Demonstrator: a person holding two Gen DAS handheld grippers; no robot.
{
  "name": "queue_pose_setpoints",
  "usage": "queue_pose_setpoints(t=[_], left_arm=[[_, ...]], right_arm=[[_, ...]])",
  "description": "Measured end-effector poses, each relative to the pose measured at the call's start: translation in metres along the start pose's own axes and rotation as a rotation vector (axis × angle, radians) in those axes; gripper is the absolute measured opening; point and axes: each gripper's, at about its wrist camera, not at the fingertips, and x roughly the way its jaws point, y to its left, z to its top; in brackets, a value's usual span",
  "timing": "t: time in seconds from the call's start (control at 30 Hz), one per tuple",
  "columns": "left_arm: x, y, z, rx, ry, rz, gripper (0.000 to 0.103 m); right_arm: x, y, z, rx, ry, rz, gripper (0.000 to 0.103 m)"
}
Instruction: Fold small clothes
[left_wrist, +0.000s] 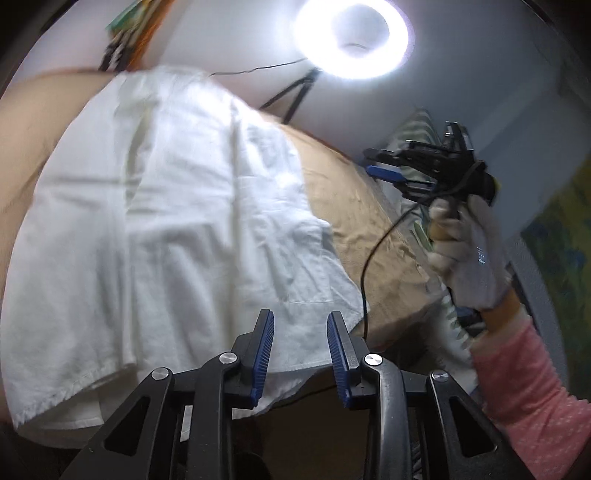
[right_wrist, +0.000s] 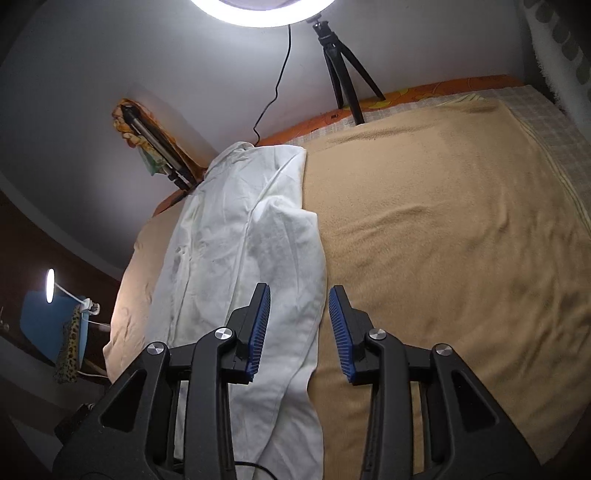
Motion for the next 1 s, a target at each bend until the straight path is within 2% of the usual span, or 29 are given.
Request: queue_pose_setpoints(t=[0.13, 0.23, 0.33, 0.4, 0.5, 0.6, 0.63, 0.7, 0.77, 0.83, 0.87, 0.9, 0.93, 1.0], left_arm=[[0.019, -0.032, 0.006, 0.086, -0.001, 0.000, 0.029], [0.045, -0.052, 0.008, 0.140, 0.025, 0.012, 0.035], [0.070, -0.069, 0.007, 0.187, 0.047, 0.029, 0.044], [0.089, -0.081, 0.007, 0.237, 0.072, 0.055, 0.052], [0.113, -0.092, 0.004, 0.305, 0.088, 0.116, 0.061], [0.143, -0.097, 0.002, 0.335, 0.131, 0.175, 0.062], [0.148, -0.098, 0.002, 0.340, 0.140, 0.183, 0.063], [0.153, -0.101, -0.002, 0.364, 0.127, 0.176, 0.076], [0.159, -0.105, -0.005, 0.395, 0.121, 0.199, 0.077], [0.163, -0.109, -0.009, 0.429, 0.107, 0.227, 0.075], [0.164, -0.109, -0.010, 0.441, 0.093, 0.242, 0.068], [0.164, -0.108, -0.010, 0.447, 0.073, 0.262, 0.045], [0.163, -0.104, -0.008, 0.441, 0.064, 0.260, 0.033], [0.158, -0.087, 0.006, 0.331, 0.082, 0.171, 0.004]], right_arm=[[-0.048, -0.002, -0.034, 0.005, -0.053, -0.008, 0.045], [-0.077, -0.006, -0.056, 0.009, -0.084, -0.022, 0.046], [-0.101, -0.014, -0.074, 0.039, -0.117, -0.029, 0.052], [-0.114, -0.021, -0.084, 0.053, -0.136, -0.041, 0.053], [-0.132, -0.031, -0.095, 0.068, -0.158, -0.073, 0.053], [-0.143, -0.044, -0.100, 0.107, -0.180, -0.074, 0.053], [-0.146, -0.048, -0.101, 0.119, -0.185, -0.071, 0.053], [-0.148, -0.054, -0.102, 0.136, -0.187, -0.070, 0.053], [-0.146, -0.057, -0.103, 0.132, -0.179, -0.077, 0.053], [-0.141, -0.059, -0.103, 0.133, -0.173, -0.078, 0.053], [-0.137, -0.061, -0.102, 0.139, -0.170, -0.072, 0.053], [-0.133, -0.061, -0.101, 0.145, -0.168, -0.067, 0.053], [-0.129, -0.063, -0.100, 0.150, -0.165, -0.063, 0.053], [-0.119, -0.062, -0.098, 0.154, -0.162, -0.052, 0.053]])
